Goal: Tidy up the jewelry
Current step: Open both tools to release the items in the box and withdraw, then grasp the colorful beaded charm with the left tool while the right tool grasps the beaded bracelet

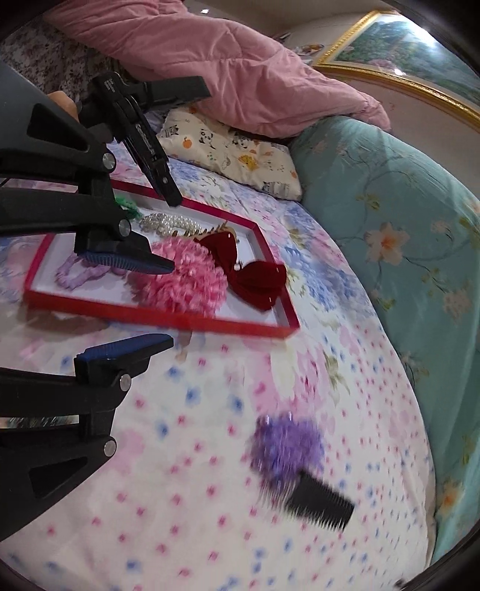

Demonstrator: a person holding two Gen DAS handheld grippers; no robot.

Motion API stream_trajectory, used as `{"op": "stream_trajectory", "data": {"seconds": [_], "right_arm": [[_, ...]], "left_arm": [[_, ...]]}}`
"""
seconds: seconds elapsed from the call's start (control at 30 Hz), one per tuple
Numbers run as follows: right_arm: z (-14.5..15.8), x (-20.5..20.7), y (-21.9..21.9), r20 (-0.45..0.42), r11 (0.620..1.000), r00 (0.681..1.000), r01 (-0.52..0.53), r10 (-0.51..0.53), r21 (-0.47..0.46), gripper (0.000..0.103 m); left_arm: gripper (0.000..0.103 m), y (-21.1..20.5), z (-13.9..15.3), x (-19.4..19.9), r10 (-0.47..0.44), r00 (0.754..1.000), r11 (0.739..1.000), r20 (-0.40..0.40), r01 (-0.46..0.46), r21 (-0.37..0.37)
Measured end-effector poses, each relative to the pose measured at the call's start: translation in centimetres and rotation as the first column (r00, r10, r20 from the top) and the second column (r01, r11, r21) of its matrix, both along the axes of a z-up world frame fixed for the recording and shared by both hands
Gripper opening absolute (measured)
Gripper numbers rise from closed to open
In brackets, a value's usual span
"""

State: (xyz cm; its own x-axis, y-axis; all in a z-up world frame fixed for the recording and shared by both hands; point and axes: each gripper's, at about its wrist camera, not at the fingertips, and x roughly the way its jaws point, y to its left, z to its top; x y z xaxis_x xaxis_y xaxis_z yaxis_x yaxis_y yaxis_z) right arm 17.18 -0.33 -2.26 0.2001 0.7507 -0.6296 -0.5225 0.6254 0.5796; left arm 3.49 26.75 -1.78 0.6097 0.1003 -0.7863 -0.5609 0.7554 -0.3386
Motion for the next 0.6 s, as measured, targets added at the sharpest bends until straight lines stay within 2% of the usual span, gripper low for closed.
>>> {"op": "stream_trajectory", "data": {"seconds": [0.33,0.6], "right_arm": [[-0.2,0.3,-7.0,-0.014,0.994,0.994,0.110,-0.110,-0.024,0.040],[-1.1,-0.2,-10.3,-0.030,0.989,0.990,0.138,-0.140,-0.042,0.040]], "left_arm": [[0.051,-4.0,1.4,-1.3,-0.057,0.998,0.998,0.030,0.058,-0.028],[0.051,-7.5,2.1,-0.8,-0.122,0.992,0.992,0.031,0.124,-0.038]]}}
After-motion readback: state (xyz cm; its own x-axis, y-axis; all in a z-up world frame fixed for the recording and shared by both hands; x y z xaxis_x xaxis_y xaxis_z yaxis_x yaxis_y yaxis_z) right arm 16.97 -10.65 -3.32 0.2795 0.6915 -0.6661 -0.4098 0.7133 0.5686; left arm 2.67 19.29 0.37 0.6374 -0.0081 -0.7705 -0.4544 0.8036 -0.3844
